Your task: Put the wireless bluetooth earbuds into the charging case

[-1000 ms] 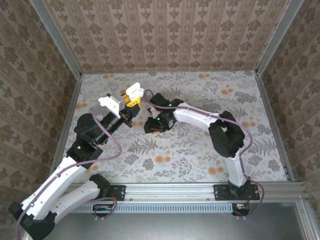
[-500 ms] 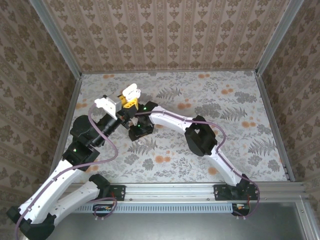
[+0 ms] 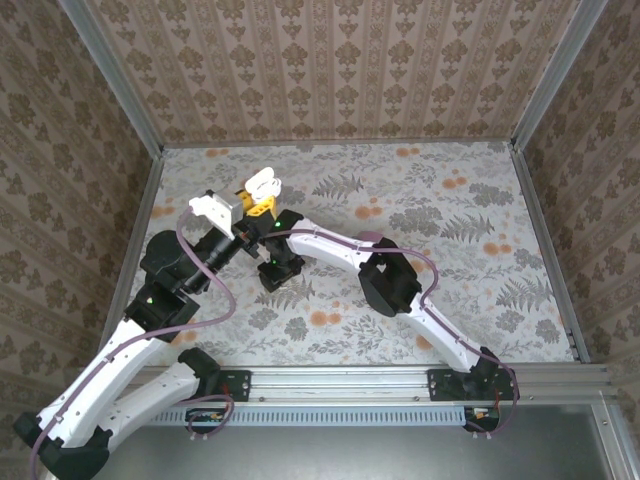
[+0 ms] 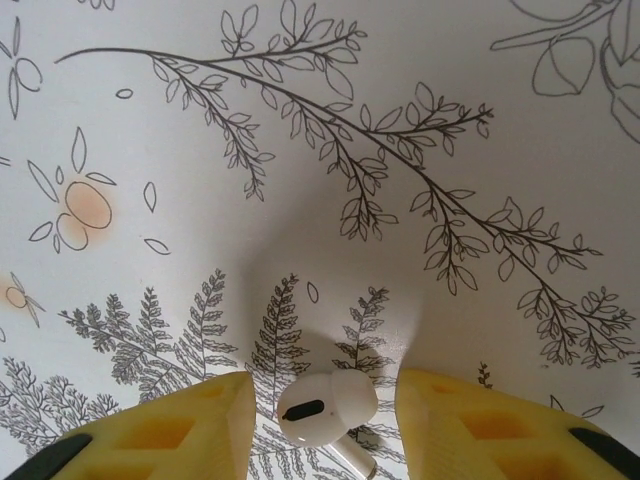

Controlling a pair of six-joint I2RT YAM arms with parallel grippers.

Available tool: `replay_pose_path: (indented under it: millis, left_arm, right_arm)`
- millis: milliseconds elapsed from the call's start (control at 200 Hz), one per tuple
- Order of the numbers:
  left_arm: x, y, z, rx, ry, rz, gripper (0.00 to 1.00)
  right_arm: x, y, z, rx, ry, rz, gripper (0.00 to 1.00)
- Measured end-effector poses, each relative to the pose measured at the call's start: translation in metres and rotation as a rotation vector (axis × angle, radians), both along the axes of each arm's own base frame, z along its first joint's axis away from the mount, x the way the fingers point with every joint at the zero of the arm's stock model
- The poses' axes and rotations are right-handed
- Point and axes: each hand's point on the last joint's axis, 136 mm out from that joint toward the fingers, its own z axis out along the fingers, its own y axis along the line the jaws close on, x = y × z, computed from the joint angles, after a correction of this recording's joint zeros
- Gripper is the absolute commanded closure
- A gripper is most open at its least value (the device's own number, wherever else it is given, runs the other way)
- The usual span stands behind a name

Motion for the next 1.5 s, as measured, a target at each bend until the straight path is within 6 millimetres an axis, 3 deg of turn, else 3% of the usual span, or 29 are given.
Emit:
replay_pose_path:
  millis: [335, 700, 830, 1065, 1215, 1365, 1500]
  left_arm:
    - [0.002, -0.002, -0.002, -0.001, 0.012, -0.002, 0.75]
    - [0.005, -0.005, -0.006, 0.006, 0.025, -0.003, 0.75]
    - [0.009, -0.008, -0.01, 0.015, 0.037, -0.003, 0.75]
    - [0.017, -0.018, -0.022, 0.028, 0.078, -0.021, 0.75]
    - [0.023, -0.027, -0.027, 0.02, 0.1, -0.04, 0.75]
    - [0.028, -0.035, -0.032, 0.017, 0.122, -0.061, 0.75]
    - [0.032, -0.043, -0.04, 0.021, 0.148, -0.079, 0.75]
  right_arm:
    - [0.001, -0.002, -0.001, -0.025, -0.027, 0.029, 0.69]
    - [0.005, -0.011, -0.002, -0.055, -0.043, -0.028, 0.69]
    - [0.002, -0.049, -0.003, -0.103, -0.02, -0.114, 0.69]
    - [-0.001, -0.16, -0.002, -0.151, 0.031, -0.441, 0.7]
    - [-0.021, -0.221, -0.007, -0.155, 0.05, -0.659, 0.69]
    - [-0.035, -0.245, -0.009, -0.12, 0.044, -0.803, 0.68]
    - [-0.038, -0.251, -0.008, -0.087, 0.033, -0.881, 0.66]
